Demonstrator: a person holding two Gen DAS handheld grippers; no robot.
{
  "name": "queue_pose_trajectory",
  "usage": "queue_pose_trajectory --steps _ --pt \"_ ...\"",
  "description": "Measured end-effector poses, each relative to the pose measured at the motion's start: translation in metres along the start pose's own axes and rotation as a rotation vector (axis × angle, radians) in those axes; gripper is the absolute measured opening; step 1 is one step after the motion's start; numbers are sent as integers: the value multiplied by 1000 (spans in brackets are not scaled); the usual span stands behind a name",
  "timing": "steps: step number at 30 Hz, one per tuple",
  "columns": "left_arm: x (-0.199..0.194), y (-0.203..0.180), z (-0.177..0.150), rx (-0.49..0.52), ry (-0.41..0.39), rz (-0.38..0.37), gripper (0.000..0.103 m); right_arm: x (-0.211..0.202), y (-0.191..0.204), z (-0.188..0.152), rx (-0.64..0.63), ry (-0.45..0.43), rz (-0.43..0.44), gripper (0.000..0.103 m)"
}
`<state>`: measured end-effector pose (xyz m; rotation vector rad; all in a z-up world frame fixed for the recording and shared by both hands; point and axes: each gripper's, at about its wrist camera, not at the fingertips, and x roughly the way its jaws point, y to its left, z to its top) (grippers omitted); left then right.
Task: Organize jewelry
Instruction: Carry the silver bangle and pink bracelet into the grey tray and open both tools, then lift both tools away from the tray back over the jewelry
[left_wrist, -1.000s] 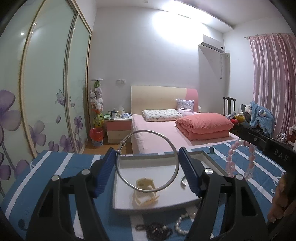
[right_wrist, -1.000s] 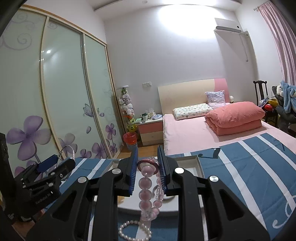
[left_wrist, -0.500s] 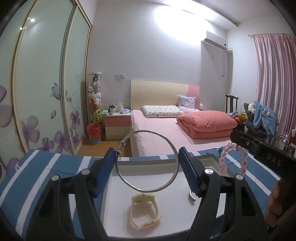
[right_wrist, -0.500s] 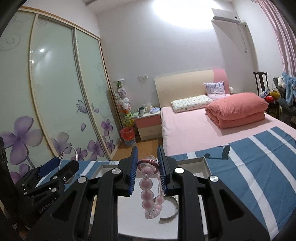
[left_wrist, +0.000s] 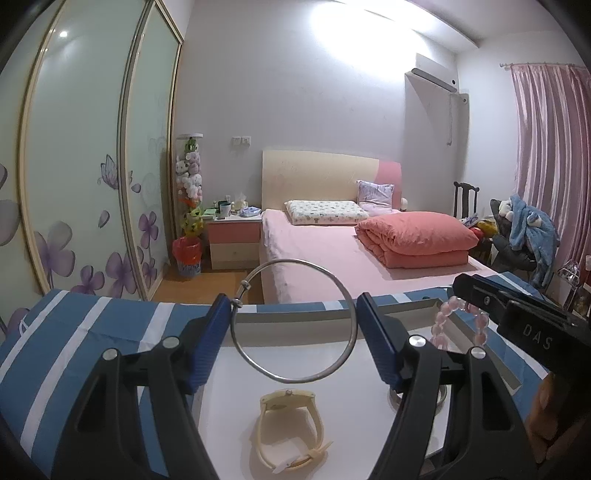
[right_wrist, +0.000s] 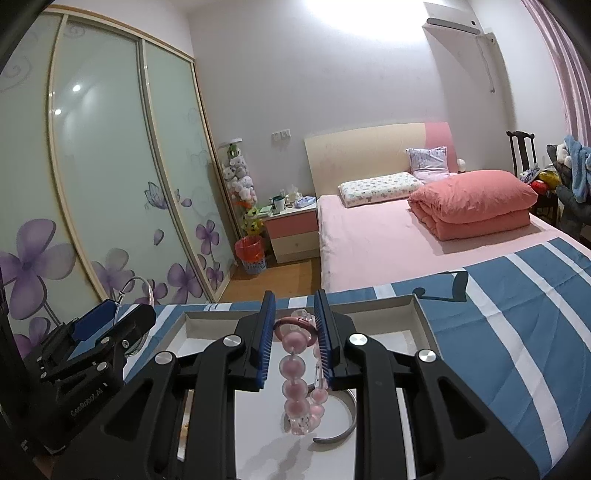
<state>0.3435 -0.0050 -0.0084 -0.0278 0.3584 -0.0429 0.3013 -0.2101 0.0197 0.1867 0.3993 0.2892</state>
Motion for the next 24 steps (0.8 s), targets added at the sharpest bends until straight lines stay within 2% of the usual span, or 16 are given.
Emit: queue_pose_trajectory --steps 9,14,24 --pt "10 4 -8 4 30 8 69 11 -1 -6 1 40 -3 24" --pt "8 4 -7 4 21 13 72 7 -1 -4 -5 20 -3 31" --pt "-4 10 -2 -5 5 30 72 2 -5 0 1 8 -11 31"
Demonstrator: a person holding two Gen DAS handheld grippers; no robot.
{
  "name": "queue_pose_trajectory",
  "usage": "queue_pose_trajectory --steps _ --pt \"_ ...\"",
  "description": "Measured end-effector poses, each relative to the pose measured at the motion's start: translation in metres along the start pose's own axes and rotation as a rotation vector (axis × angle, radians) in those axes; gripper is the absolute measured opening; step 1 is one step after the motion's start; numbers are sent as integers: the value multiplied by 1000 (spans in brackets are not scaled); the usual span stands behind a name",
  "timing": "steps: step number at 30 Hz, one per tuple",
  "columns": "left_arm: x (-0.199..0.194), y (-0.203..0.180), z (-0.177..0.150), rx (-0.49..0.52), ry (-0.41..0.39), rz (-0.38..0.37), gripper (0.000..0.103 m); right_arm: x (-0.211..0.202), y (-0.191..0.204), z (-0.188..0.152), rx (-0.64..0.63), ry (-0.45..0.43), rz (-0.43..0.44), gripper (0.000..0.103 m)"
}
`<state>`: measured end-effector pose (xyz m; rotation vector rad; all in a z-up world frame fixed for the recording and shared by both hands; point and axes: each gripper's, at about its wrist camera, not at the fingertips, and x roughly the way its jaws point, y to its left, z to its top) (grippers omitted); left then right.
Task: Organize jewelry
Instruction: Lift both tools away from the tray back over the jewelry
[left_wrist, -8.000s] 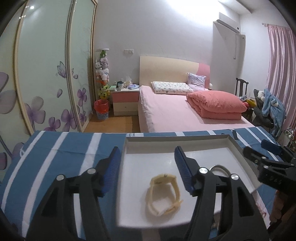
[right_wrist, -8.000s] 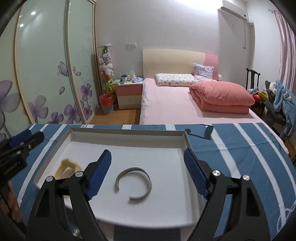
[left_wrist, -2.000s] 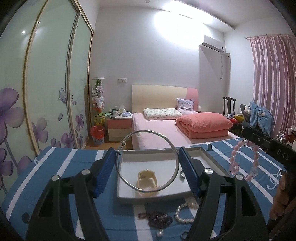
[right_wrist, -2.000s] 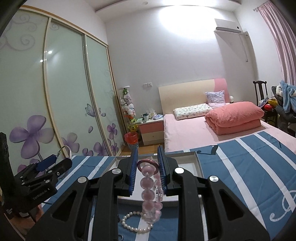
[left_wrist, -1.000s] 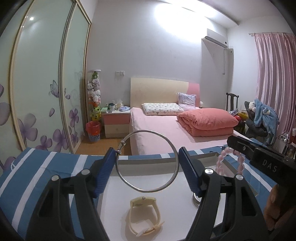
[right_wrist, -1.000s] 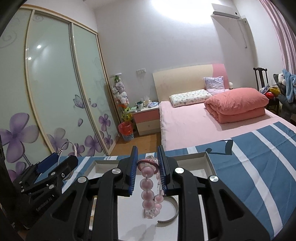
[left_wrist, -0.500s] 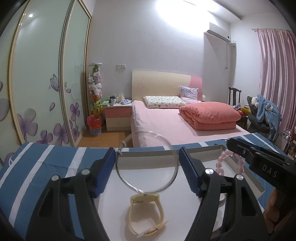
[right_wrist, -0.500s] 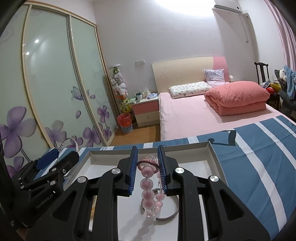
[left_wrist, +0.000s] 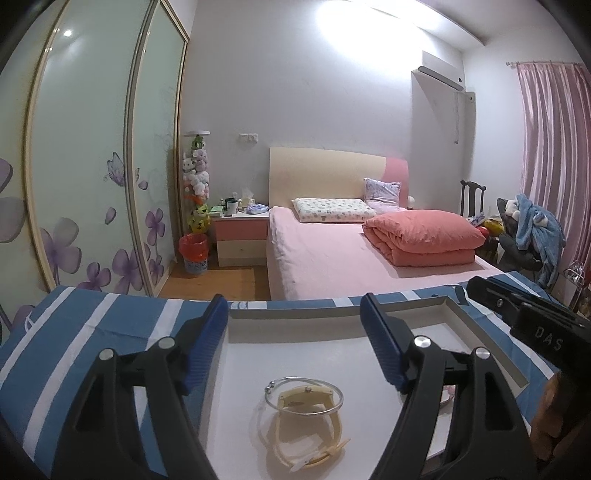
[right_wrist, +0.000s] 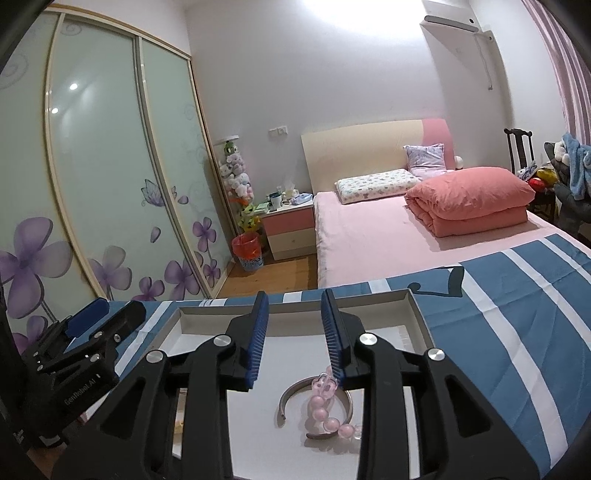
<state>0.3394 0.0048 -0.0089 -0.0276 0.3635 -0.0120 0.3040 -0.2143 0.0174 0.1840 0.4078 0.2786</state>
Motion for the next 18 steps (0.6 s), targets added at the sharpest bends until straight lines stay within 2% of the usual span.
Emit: queue_pose_trajectory --steps 11,16,18 --pt "-55 16 0 -22 -31 4 72 -42 8 -12 -34 16 18 31" --pt "-94 26 -19 -22 3 -13 77 -72 14 -36 -77 91 22 31" --pt "-107 29 -31 -22 44 -20 78 -83 16 -50 -94 141 28 31"
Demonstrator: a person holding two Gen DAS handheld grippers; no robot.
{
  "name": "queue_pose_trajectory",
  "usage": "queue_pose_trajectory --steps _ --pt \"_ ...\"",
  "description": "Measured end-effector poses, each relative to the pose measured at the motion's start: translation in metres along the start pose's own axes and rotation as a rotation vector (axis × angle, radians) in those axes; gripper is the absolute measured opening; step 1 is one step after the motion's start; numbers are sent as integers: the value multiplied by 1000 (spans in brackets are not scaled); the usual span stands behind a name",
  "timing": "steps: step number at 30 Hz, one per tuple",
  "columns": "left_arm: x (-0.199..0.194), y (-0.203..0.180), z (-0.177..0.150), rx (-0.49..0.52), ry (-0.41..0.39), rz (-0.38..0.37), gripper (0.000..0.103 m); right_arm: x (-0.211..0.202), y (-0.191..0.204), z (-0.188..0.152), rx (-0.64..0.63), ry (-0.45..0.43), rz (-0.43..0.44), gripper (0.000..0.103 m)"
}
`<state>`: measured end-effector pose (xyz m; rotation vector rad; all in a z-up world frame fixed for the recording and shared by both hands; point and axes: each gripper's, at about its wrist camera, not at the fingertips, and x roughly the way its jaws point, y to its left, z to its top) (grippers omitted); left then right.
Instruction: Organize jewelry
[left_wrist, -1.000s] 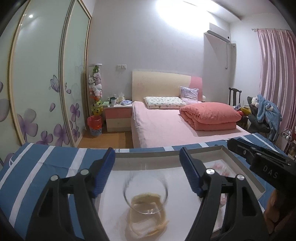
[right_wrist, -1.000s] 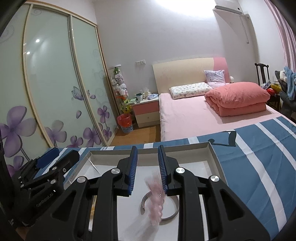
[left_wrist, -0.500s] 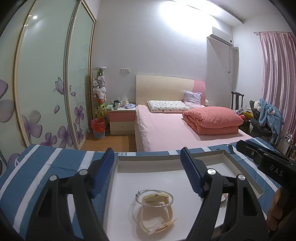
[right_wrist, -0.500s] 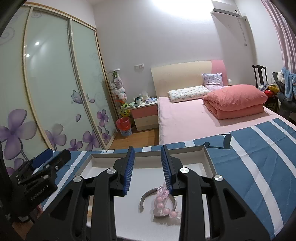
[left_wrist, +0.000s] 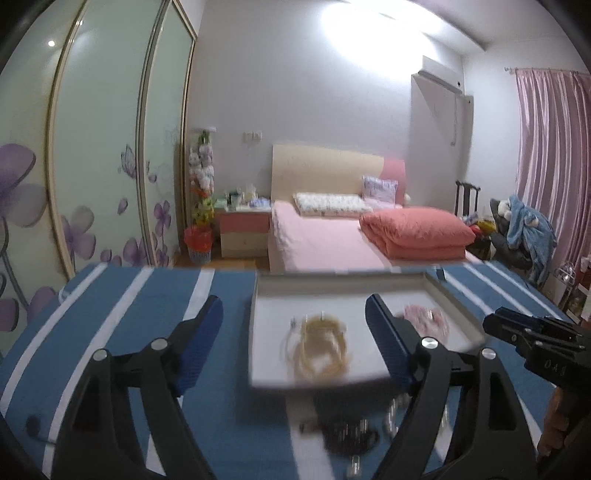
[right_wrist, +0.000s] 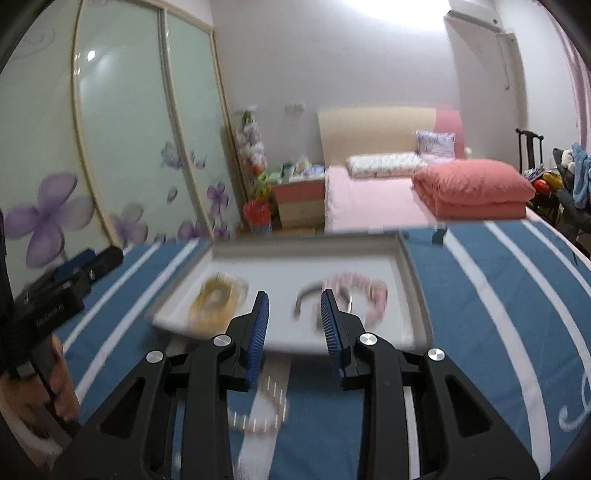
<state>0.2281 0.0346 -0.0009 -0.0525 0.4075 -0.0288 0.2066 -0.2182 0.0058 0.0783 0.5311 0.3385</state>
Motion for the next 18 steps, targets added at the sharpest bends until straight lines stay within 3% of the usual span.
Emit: queue_pose_trajectory --steps 8,18 --pt "-19 14 -50 -28 225 2 80 -14 8 -56 -14 208 32 31" --pt "-29 9 -79 28 309 14 80 -6 35 -92 -99 339 66 31"
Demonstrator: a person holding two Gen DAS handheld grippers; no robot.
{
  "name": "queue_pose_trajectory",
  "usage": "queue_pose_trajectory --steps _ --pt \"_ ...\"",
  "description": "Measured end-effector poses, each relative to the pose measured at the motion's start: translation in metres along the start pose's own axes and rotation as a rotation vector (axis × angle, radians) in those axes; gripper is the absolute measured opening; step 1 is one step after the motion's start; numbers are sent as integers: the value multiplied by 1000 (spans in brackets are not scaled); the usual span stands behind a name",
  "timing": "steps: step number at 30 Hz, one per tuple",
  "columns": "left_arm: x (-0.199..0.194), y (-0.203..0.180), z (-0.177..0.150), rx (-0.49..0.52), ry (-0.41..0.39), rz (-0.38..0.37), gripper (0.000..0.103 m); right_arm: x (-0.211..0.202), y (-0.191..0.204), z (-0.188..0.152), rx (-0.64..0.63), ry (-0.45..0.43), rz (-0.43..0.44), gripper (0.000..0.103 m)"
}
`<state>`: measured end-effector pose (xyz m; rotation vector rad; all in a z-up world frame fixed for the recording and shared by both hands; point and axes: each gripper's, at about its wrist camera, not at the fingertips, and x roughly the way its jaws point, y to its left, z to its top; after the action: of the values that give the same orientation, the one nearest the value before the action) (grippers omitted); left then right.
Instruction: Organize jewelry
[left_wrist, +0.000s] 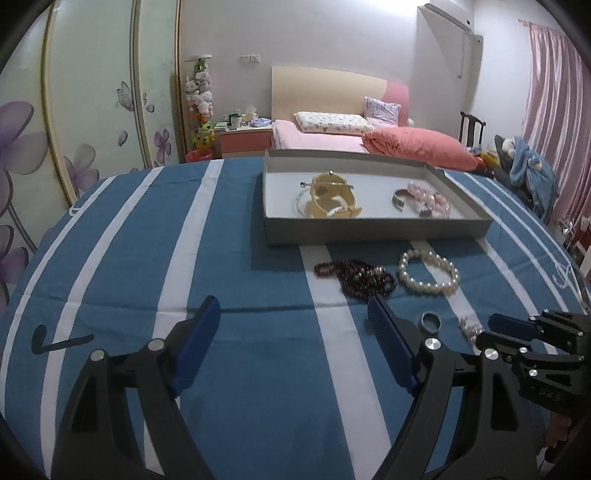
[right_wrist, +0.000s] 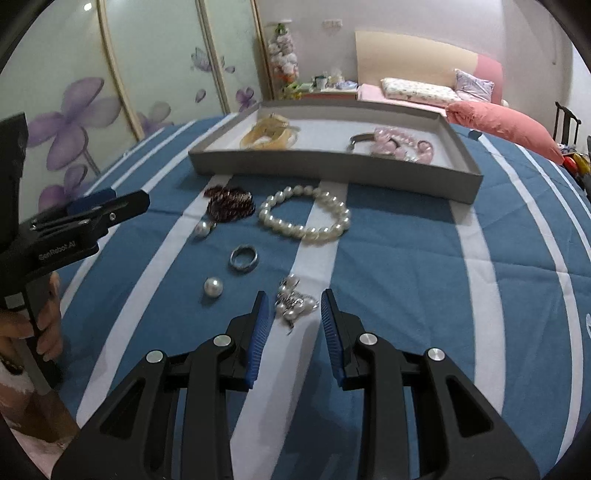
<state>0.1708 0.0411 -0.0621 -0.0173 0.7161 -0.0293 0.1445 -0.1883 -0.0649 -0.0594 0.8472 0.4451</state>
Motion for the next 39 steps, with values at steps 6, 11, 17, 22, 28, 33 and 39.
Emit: queue_pose_trajectory --steps 6,11,17,22,28,33,39 --pt "4 -7 -2 30 35 1 80 6 4 2 -28 23 -37 31" --pt "8 -11 -3 46 57 -9 80 7 11 0 -70 16 -65 15" --pt "17 -21 -2 79 92 -35 79 3 4 -2 -55 16 -90 13" --pt "22 -32 -2 111 120 -56 77 1 -15 0 21 9 -165 12" --pt "34 -48 0 158 154 -63 64 -3 -37 0 105 3 -182 9" --pt "44 -57 1 169 181 -65 51 -2 -37 0 105 3 -180 9" --pt "50 -65 5 178 183 -69 31 -2 -39 1 113 3 -170 10"
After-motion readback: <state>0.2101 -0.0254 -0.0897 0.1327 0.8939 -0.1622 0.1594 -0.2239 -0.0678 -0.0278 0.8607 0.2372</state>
